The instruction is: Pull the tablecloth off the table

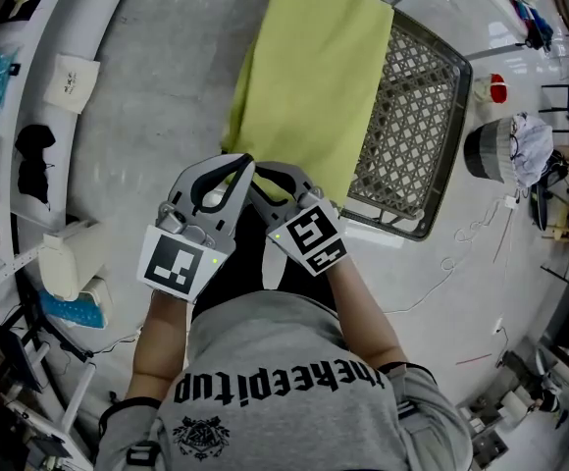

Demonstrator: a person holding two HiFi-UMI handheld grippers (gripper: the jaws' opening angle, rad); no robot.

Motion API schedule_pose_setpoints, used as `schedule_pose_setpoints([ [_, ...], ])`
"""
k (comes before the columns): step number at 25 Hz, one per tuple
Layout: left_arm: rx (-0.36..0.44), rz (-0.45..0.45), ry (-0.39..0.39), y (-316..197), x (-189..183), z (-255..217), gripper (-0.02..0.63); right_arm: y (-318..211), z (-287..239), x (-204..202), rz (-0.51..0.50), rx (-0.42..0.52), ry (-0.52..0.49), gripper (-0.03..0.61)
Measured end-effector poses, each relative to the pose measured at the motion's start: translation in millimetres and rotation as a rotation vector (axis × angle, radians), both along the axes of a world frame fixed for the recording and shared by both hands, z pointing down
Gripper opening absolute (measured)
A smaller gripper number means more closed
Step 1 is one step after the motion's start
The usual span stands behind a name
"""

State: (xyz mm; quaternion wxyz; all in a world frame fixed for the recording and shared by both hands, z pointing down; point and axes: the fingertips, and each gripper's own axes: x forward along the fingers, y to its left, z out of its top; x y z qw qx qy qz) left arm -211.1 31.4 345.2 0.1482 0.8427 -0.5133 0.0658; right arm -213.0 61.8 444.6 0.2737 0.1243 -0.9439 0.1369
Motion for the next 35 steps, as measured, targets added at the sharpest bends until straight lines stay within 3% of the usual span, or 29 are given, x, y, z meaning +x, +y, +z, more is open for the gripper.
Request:
schedule_pose_setpoints([
  [4, -0.008, 0.007, 0.001, 0.9, 0.5, 3.8, 0.015, -7.3, 2.0, 10.4, 0.053, -0.018, -0.007, 0.083],
  [18, -0.078, 0.086, -0.020, -6.3, 20.5, 41.3, 0.015, -51.5, 14.8, 92.6, 0.376, -0.060, -0.012, 0.083],
  [26, -0.232, 0.065, -0.015, -0.9, 18.1, 107.0, 0.015, -55.8, 41.9, 147.6, 0.546, -0.144, 0.003, 0.083],
  [31, -0.297, 0.043, -0.090, 7.0, 11.1, 140.2, 0.017, -46.9, 61.1, 170.8, 0.600, -0.174, 0.041, 0.091],
  [35, -0.330, 0.005, -0.100, 8.6, 1.8, 156.8, 0.020, -43.5, 74.9, 189.6, 0.676, -0.204, 0.051, 0.122],
])
